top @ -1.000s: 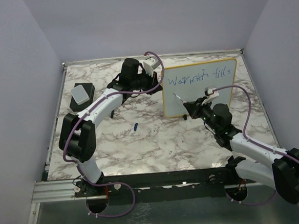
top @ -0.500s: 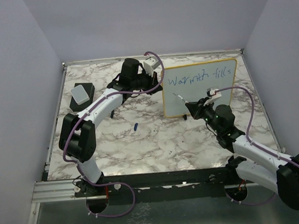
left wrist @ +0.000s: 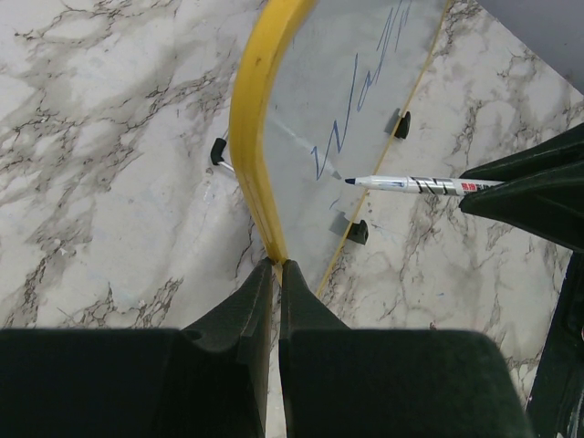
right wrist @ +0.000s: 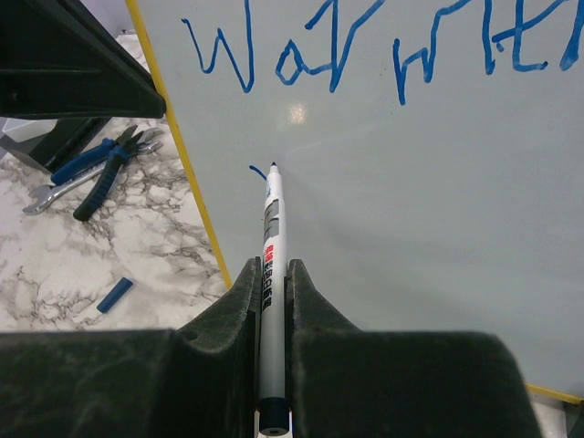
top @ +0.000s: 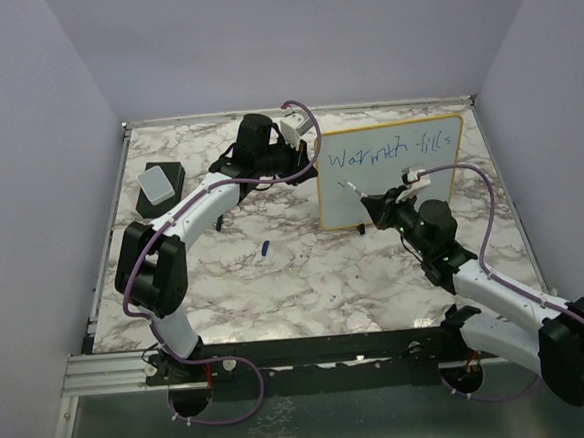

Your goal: Write a sentence on the whiteboard

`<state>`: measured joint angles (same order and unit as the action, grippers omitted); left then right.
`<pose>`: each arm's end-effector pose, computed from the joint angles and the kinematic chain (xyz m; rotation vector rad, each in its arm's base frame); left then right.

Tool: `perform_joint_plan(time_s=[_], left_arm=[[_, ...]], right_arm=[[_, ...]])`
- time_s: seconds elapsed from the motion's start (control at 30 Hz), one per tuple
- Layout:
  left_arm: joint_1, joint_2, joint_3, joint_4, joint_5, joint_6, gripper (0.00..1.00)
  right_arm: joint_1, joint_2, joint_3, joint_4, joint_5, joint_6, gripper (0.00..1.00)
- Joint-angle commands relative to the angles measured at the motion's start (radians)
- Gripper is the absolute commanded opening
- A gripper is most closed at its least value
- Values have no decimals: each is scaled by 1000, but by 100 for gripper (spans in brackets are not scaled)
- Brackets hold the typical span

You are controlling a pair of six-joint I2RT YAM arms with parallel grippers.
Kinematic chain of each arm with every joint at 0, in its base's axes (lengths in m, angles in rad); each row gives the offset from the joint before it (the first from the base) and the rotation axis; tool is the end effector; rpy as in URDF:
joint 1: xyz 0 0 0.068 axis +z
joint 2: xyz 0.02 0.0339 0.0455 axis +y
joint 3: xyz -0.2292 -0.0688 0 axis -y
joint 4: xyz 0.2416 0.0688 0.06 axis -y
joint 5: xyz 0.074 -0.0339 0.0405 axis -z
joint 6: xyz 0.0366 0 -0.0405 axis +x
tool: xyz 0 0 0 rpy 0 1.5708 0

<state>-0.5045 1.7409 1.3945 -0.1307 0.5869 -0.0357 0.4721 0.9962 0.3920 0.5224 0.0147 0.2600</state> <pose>0.3397 -0.2107 0.2658 0.8451 1.9113 -0.9324 0.2127 0.1080 0.2090 -0.1666 1.6728 0.5428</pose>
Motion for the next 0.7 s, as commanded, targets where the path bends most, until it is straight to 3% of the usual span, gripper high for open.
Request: perform_joint_plan(time_s=[0.0, 0.67], left_arm=[[-6, 2, 19, -15, -3, 16, 0], [-6, -1, 20, -15, 0, 16, 0]], right_arm=[[2, 23, 25, 4, 39, -14, 1], [1, 75, -51, -37, -56, 7, 1]])
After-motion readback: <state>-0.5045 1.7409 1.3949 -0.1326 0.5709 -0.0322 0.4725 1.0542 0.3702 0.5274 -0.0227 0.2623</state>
